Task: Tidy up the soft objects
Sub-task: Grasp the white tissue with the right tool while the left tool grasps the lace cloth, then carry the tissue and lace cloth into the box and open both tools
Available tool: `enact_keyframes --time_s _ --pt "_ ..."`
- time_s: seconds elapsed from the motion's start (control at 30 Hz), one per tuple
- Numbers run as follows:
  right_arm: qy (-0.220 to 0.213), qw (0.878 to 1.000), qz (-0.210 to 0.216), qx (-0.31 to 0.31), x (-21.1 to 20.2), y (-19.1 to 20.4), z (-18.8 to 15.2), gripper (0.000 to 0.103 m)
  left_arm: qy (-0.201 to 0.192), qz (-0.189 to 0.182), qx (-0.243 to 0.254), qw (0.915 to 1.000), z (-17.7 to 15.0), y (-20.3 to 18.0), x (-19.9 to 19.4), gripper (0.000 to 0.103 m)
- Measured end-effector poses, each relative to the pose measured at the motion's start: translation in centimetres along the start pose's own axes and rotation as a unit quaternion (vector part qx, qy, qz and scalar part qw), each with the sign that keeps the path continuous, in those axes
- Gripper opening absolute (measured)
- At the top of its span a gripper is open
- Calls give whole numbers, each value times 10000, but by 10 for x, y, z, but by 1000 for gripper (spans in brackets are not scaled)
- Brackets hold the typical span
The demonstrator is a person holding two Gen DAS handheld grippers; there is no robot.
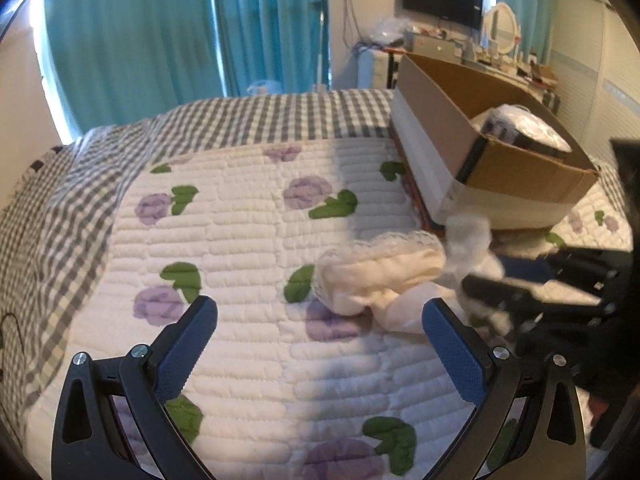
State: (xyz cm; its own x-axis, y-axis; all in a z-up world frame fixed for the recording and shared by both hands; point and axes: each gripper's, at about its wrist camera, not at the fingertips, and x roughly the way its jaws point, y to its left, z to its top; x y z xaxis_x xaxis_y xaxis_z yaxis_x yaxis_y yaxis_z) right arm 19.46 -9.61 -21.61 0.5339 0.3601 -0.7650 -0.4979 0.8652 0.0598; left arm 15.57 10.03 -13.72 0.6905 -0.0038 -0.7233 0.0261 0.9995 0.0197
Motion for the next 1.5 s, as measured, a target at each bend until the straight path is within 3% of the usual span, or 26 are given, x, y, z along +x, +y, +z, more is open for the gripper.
enact_keyframes --time_s 0.2,0.4,0.47,0.53,0.57,0.67,0.73,0.8,0.97,1.5 --pt "-286 9984 -473 80 -40 -20 -3 31 7 -187 293 9994 8 -31 -7 103" --pt "-279 9977 -573 217 -45 -36 -6 31 129 -148 357 9992 14 -50 24 102" --pt "-263 9978 -564 237 -43 -37 -6 32 142 15 418 9990 13 -51 39 93" --pt "-231 9979 -553 245 -41 -38 -7 32 339 -17 435 9985 9 -47 55 74" --pt "-208 9981 -529 256 -39 -39 -7 32 438 -67 387 9983 6 -44 61 72" --pt "-144 9982 -525 247 -32 -37 -7 32 425 -249 335 9982 3 -41 61 52" --pt "-112 9983 -528 235 -29 -35 -8 32 388 -327 422 9978 3 -42 57 31" --pt "-113 9983 -540 212 -31 -33 -9 32 361 -382 496 9974 1 -43 52 23" --pt "-254 9979 -559 192 -48 -25 -9 32 373 -498 549 9966 0 -49 29 19" --pt "-1027 9916 -790 39 -171 -8 -4 32 -595 -826 764 9919 39 -84 -101 19"
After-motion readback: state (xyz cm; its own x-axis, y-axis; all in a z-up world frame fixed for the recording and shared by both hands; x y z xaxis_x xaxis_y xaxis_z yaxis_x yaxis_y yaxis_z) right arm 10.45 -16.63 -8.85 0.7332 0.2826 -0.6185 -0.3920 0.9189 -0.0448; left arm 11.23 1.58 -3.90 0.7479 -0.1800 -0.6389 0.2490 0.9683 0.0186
